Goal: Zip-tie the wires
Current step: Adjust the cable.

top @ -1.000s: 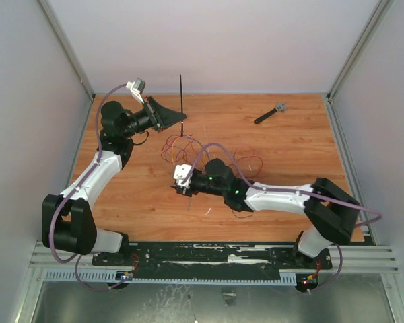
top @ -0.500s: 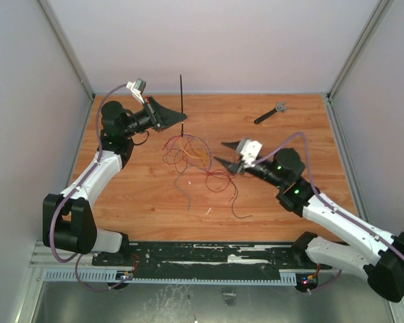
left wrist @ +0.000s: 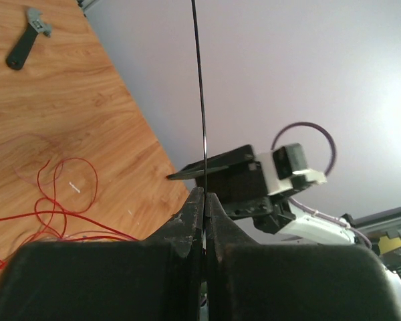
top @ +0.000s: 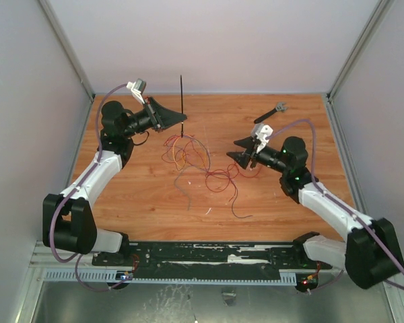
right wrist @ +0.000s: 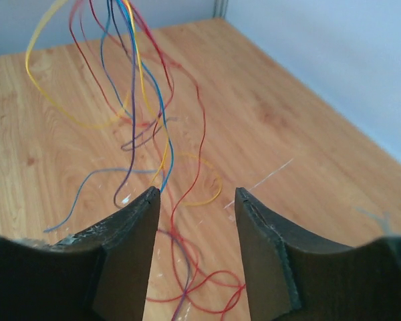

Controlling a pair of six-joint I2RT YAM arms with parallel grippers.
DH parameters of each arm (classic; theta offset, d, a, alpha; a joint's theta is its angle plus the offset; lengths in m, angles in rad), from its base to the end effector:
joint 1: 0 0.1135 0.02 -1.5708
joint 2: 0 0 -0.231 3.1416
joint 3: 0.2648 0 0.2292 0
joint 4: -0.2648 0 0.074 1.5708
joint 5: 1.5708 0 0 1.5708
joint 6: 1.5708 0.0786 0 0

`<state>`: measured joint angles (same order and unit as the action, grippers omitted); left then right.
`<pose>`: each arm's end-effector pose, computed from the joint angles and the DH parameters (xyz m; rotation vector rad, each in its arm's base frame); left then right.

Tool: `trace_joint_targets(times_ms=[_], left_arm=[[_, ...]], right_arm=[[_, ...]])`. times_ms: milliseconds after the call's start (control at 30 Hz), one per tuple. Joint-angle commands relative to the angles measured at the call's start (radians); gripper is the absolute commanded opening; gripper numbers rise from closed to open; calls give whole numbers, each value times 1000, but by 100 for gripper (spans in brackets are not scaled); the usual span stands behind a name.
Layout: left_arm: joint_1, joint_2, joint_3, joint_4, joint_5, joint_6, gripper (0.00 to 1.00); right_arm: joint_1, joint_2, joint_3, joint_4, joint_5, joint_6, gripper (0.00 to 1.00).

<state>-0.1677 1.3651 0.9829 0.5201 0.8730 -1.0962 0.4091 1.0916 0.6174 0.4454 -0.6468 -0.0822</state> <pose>0.3092 -0.1134 0.3299 0.0474 1.7174 -1.5974 0.2329 0.1526 0.2669 -0.8760 1.3958 0.7659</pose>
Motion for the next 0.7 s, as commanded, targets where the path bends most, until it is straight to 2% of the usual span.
trace_joint_targets(times_ms=[0, 133, 367, 667], left_arm=[[-6, -12, 38, 4, 17, 15, 0], [-6, -16, 45, 1, 17, 16, 0], [-6, -17, 46, 5, 18, 13, 0], [-6, -16, 48, 4, 19, 12, 0]], right_arm=[[-17, 126, 8, 73, -115, 105, 48], [-15, 213, 27, 74, -138, 166, 41], [27, 307, 41, 62, -151, 158, 40], [70, 443, 107, 149, -147, 216, 38]])
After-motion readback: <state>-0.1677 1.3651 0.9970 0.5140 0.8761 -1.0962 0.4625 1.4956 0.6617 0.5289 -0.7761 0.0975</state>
